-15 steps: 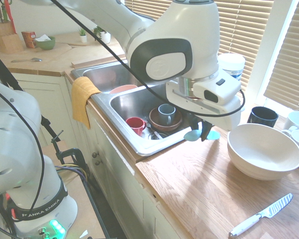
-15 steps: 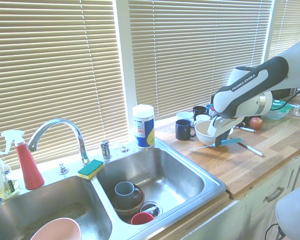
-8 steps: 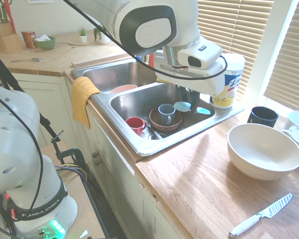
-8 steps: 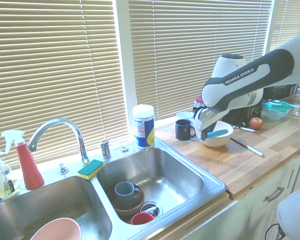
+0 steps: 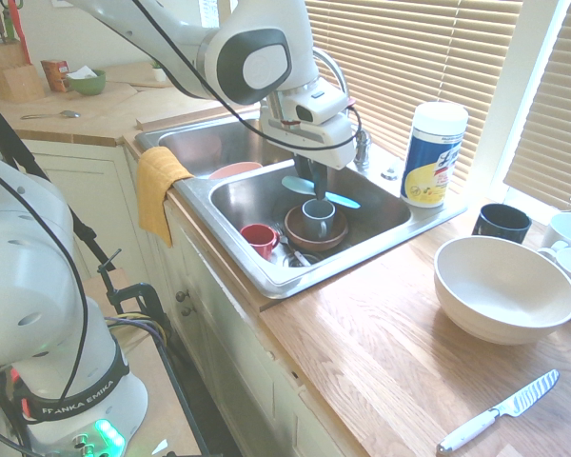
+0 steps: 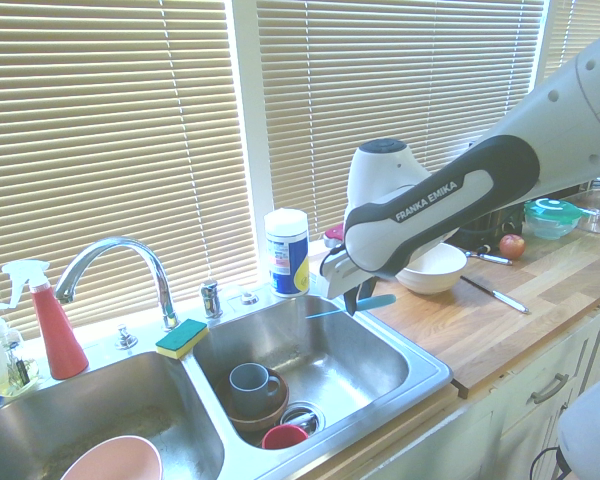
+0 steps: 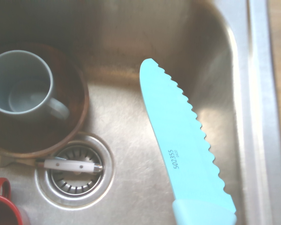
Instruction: Put the knife into the sink
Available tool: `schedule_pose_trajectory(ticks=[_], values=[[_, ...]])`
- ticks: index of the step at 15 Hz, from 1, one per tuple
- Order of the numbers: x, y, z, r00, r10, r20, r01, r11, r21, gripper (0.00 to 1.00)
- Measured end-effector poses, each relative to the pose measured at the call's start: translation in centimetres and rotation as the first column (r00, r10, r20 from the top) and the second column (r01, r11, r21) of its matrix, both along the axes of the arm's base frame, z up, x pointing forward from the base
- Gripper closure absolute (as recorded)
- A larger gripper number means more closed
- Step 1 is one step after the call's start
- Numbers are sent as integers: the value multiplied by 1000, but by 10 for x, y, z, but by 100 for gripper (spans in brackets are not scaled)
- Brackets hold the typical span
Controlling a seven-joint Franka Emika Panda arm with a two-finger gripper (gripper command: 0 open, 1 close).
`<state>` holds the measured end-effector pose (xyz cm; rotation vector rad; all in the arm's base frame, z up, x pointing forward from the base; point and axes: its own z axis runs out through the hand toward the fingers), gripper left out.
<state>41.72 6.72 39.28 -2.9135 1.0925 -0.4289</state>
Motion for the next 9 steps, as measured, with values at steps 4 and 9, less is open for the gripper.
schedule_pose_trajectory(ticks=[4,9], values=[[11,30,-58,998,-49,-34,49,999,-14,100],[55,54,-129,992,-85,-96,85,996,-3,100]])
